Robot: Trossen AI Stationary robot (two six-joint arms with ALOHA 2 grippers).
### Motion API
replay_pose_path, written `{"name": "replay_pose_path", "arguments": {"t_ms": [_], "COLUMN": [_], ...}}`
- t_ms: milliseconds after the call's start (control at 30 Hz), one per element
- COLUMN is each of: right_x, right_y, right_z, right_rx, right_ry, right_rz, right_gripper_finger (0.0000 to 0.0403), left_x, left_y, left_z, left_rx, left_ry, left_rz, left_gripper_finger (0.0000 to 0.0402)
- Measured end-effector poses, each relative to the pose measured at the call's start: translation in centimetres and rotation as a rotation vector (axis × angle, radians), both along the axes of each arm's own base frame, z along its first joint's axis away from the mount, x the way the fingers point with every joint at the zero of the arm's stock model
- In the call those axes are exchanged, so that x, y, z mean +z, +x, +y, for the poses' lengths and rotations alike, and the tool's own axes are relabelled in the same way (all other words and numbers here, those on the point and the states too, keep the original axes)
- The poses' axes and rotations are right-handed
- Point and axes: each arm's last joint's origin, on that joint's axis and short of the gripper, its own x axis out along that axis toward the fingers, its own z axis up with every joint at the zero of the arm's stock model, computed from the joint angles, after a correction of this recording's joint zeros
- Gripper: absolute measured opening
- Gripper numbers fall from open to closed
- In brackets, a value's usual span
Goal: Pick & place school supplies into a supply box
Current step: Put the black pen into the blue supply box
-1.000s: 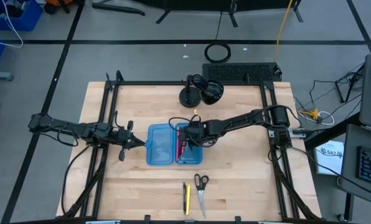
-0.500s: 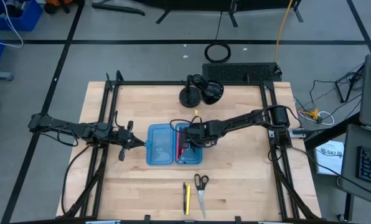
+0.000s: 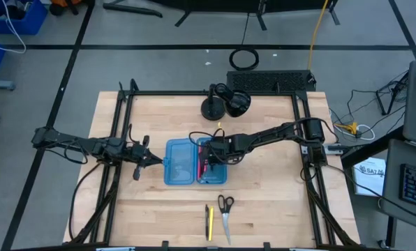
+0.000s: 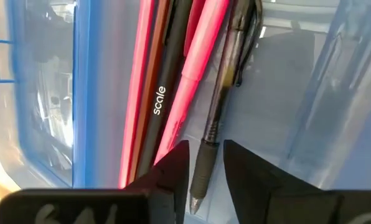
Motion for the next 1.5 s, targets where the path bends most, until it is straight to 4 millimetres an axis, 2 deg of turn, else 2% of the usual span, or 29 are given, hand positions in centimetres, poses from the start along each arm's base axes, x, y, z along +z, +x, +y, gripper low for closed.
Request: {"name": "replay_pose_path", "arguments": {"t_ms": [167,233,367,467,567,667,833,967,1133,1300,1500], "right_x": [0.1,0.7,3.5,6.7,10.7,14.2,17.0,16.3,11.6,7.2,3.9], "right_y": [0.2,0.4,0.7,0.2,-1.4,-4.2,-8.6,-10.9,-13.5,-16.2,-18.2], "right_z": [0.0,0.0,0.0,0.4,0.9,2.0,5.2,7.4,8.7,8.4,7.5], "right_rx": [0.001,0.017,0.065,0.13,0.287,0.474,0.608,0.681,0.824,0.885,0.903], "right_ry": [0.0,-0.007,-0.056,-0.156,-0.294,-0.47,-0.817,-1.005,-1.042,-1.046,-1.087], "right_rz": [-0.02,-0.068,-0.217,-0.324,-0.416,-0.419,-0.318,-0.34,-0.43,-0.493,-0.523], "right_gripper_finger": [0.0096,0.0095,0.0095,0.009,0.0079,0.0066,0.0047,0.0031,0.0003,0.0002,0.0001], "left_x": [0.0,0.0,0.0,0.0,0.0,0.0,0.0,0.0,0.1,0.1,-0.3], "left_y": [0.0,0.0,0.0,0.0,0.0,0.0,0.0,0.0,0.1,0.1,0.4], "left_z": [0.0,0.0,0.0,0.0,0.0,0.0,0.0,0.0,0.3,0.4,0.5], "left_rx": [0.0,0.0,-0.002,-0.001,0.0,0.005,0.021,0.032,0.131,0.209,0.263], "left_ry": [-0.002,-0.002,-0.002,-0.002,-0.006,-0.005,-0.075,-0.112,-0.124,-0.228,-0.207], "left_rz": [0.001,0.001,0.002,0.002,0.002,0.001,0.015,0.022,0.004,0.008,0.051], "left_gripper_finger": [0.0024,0.0024,0.0024,0.0024,0.0024,0.0024,0.0024,0.0024,0.0024,0.0024,0.0024]}}
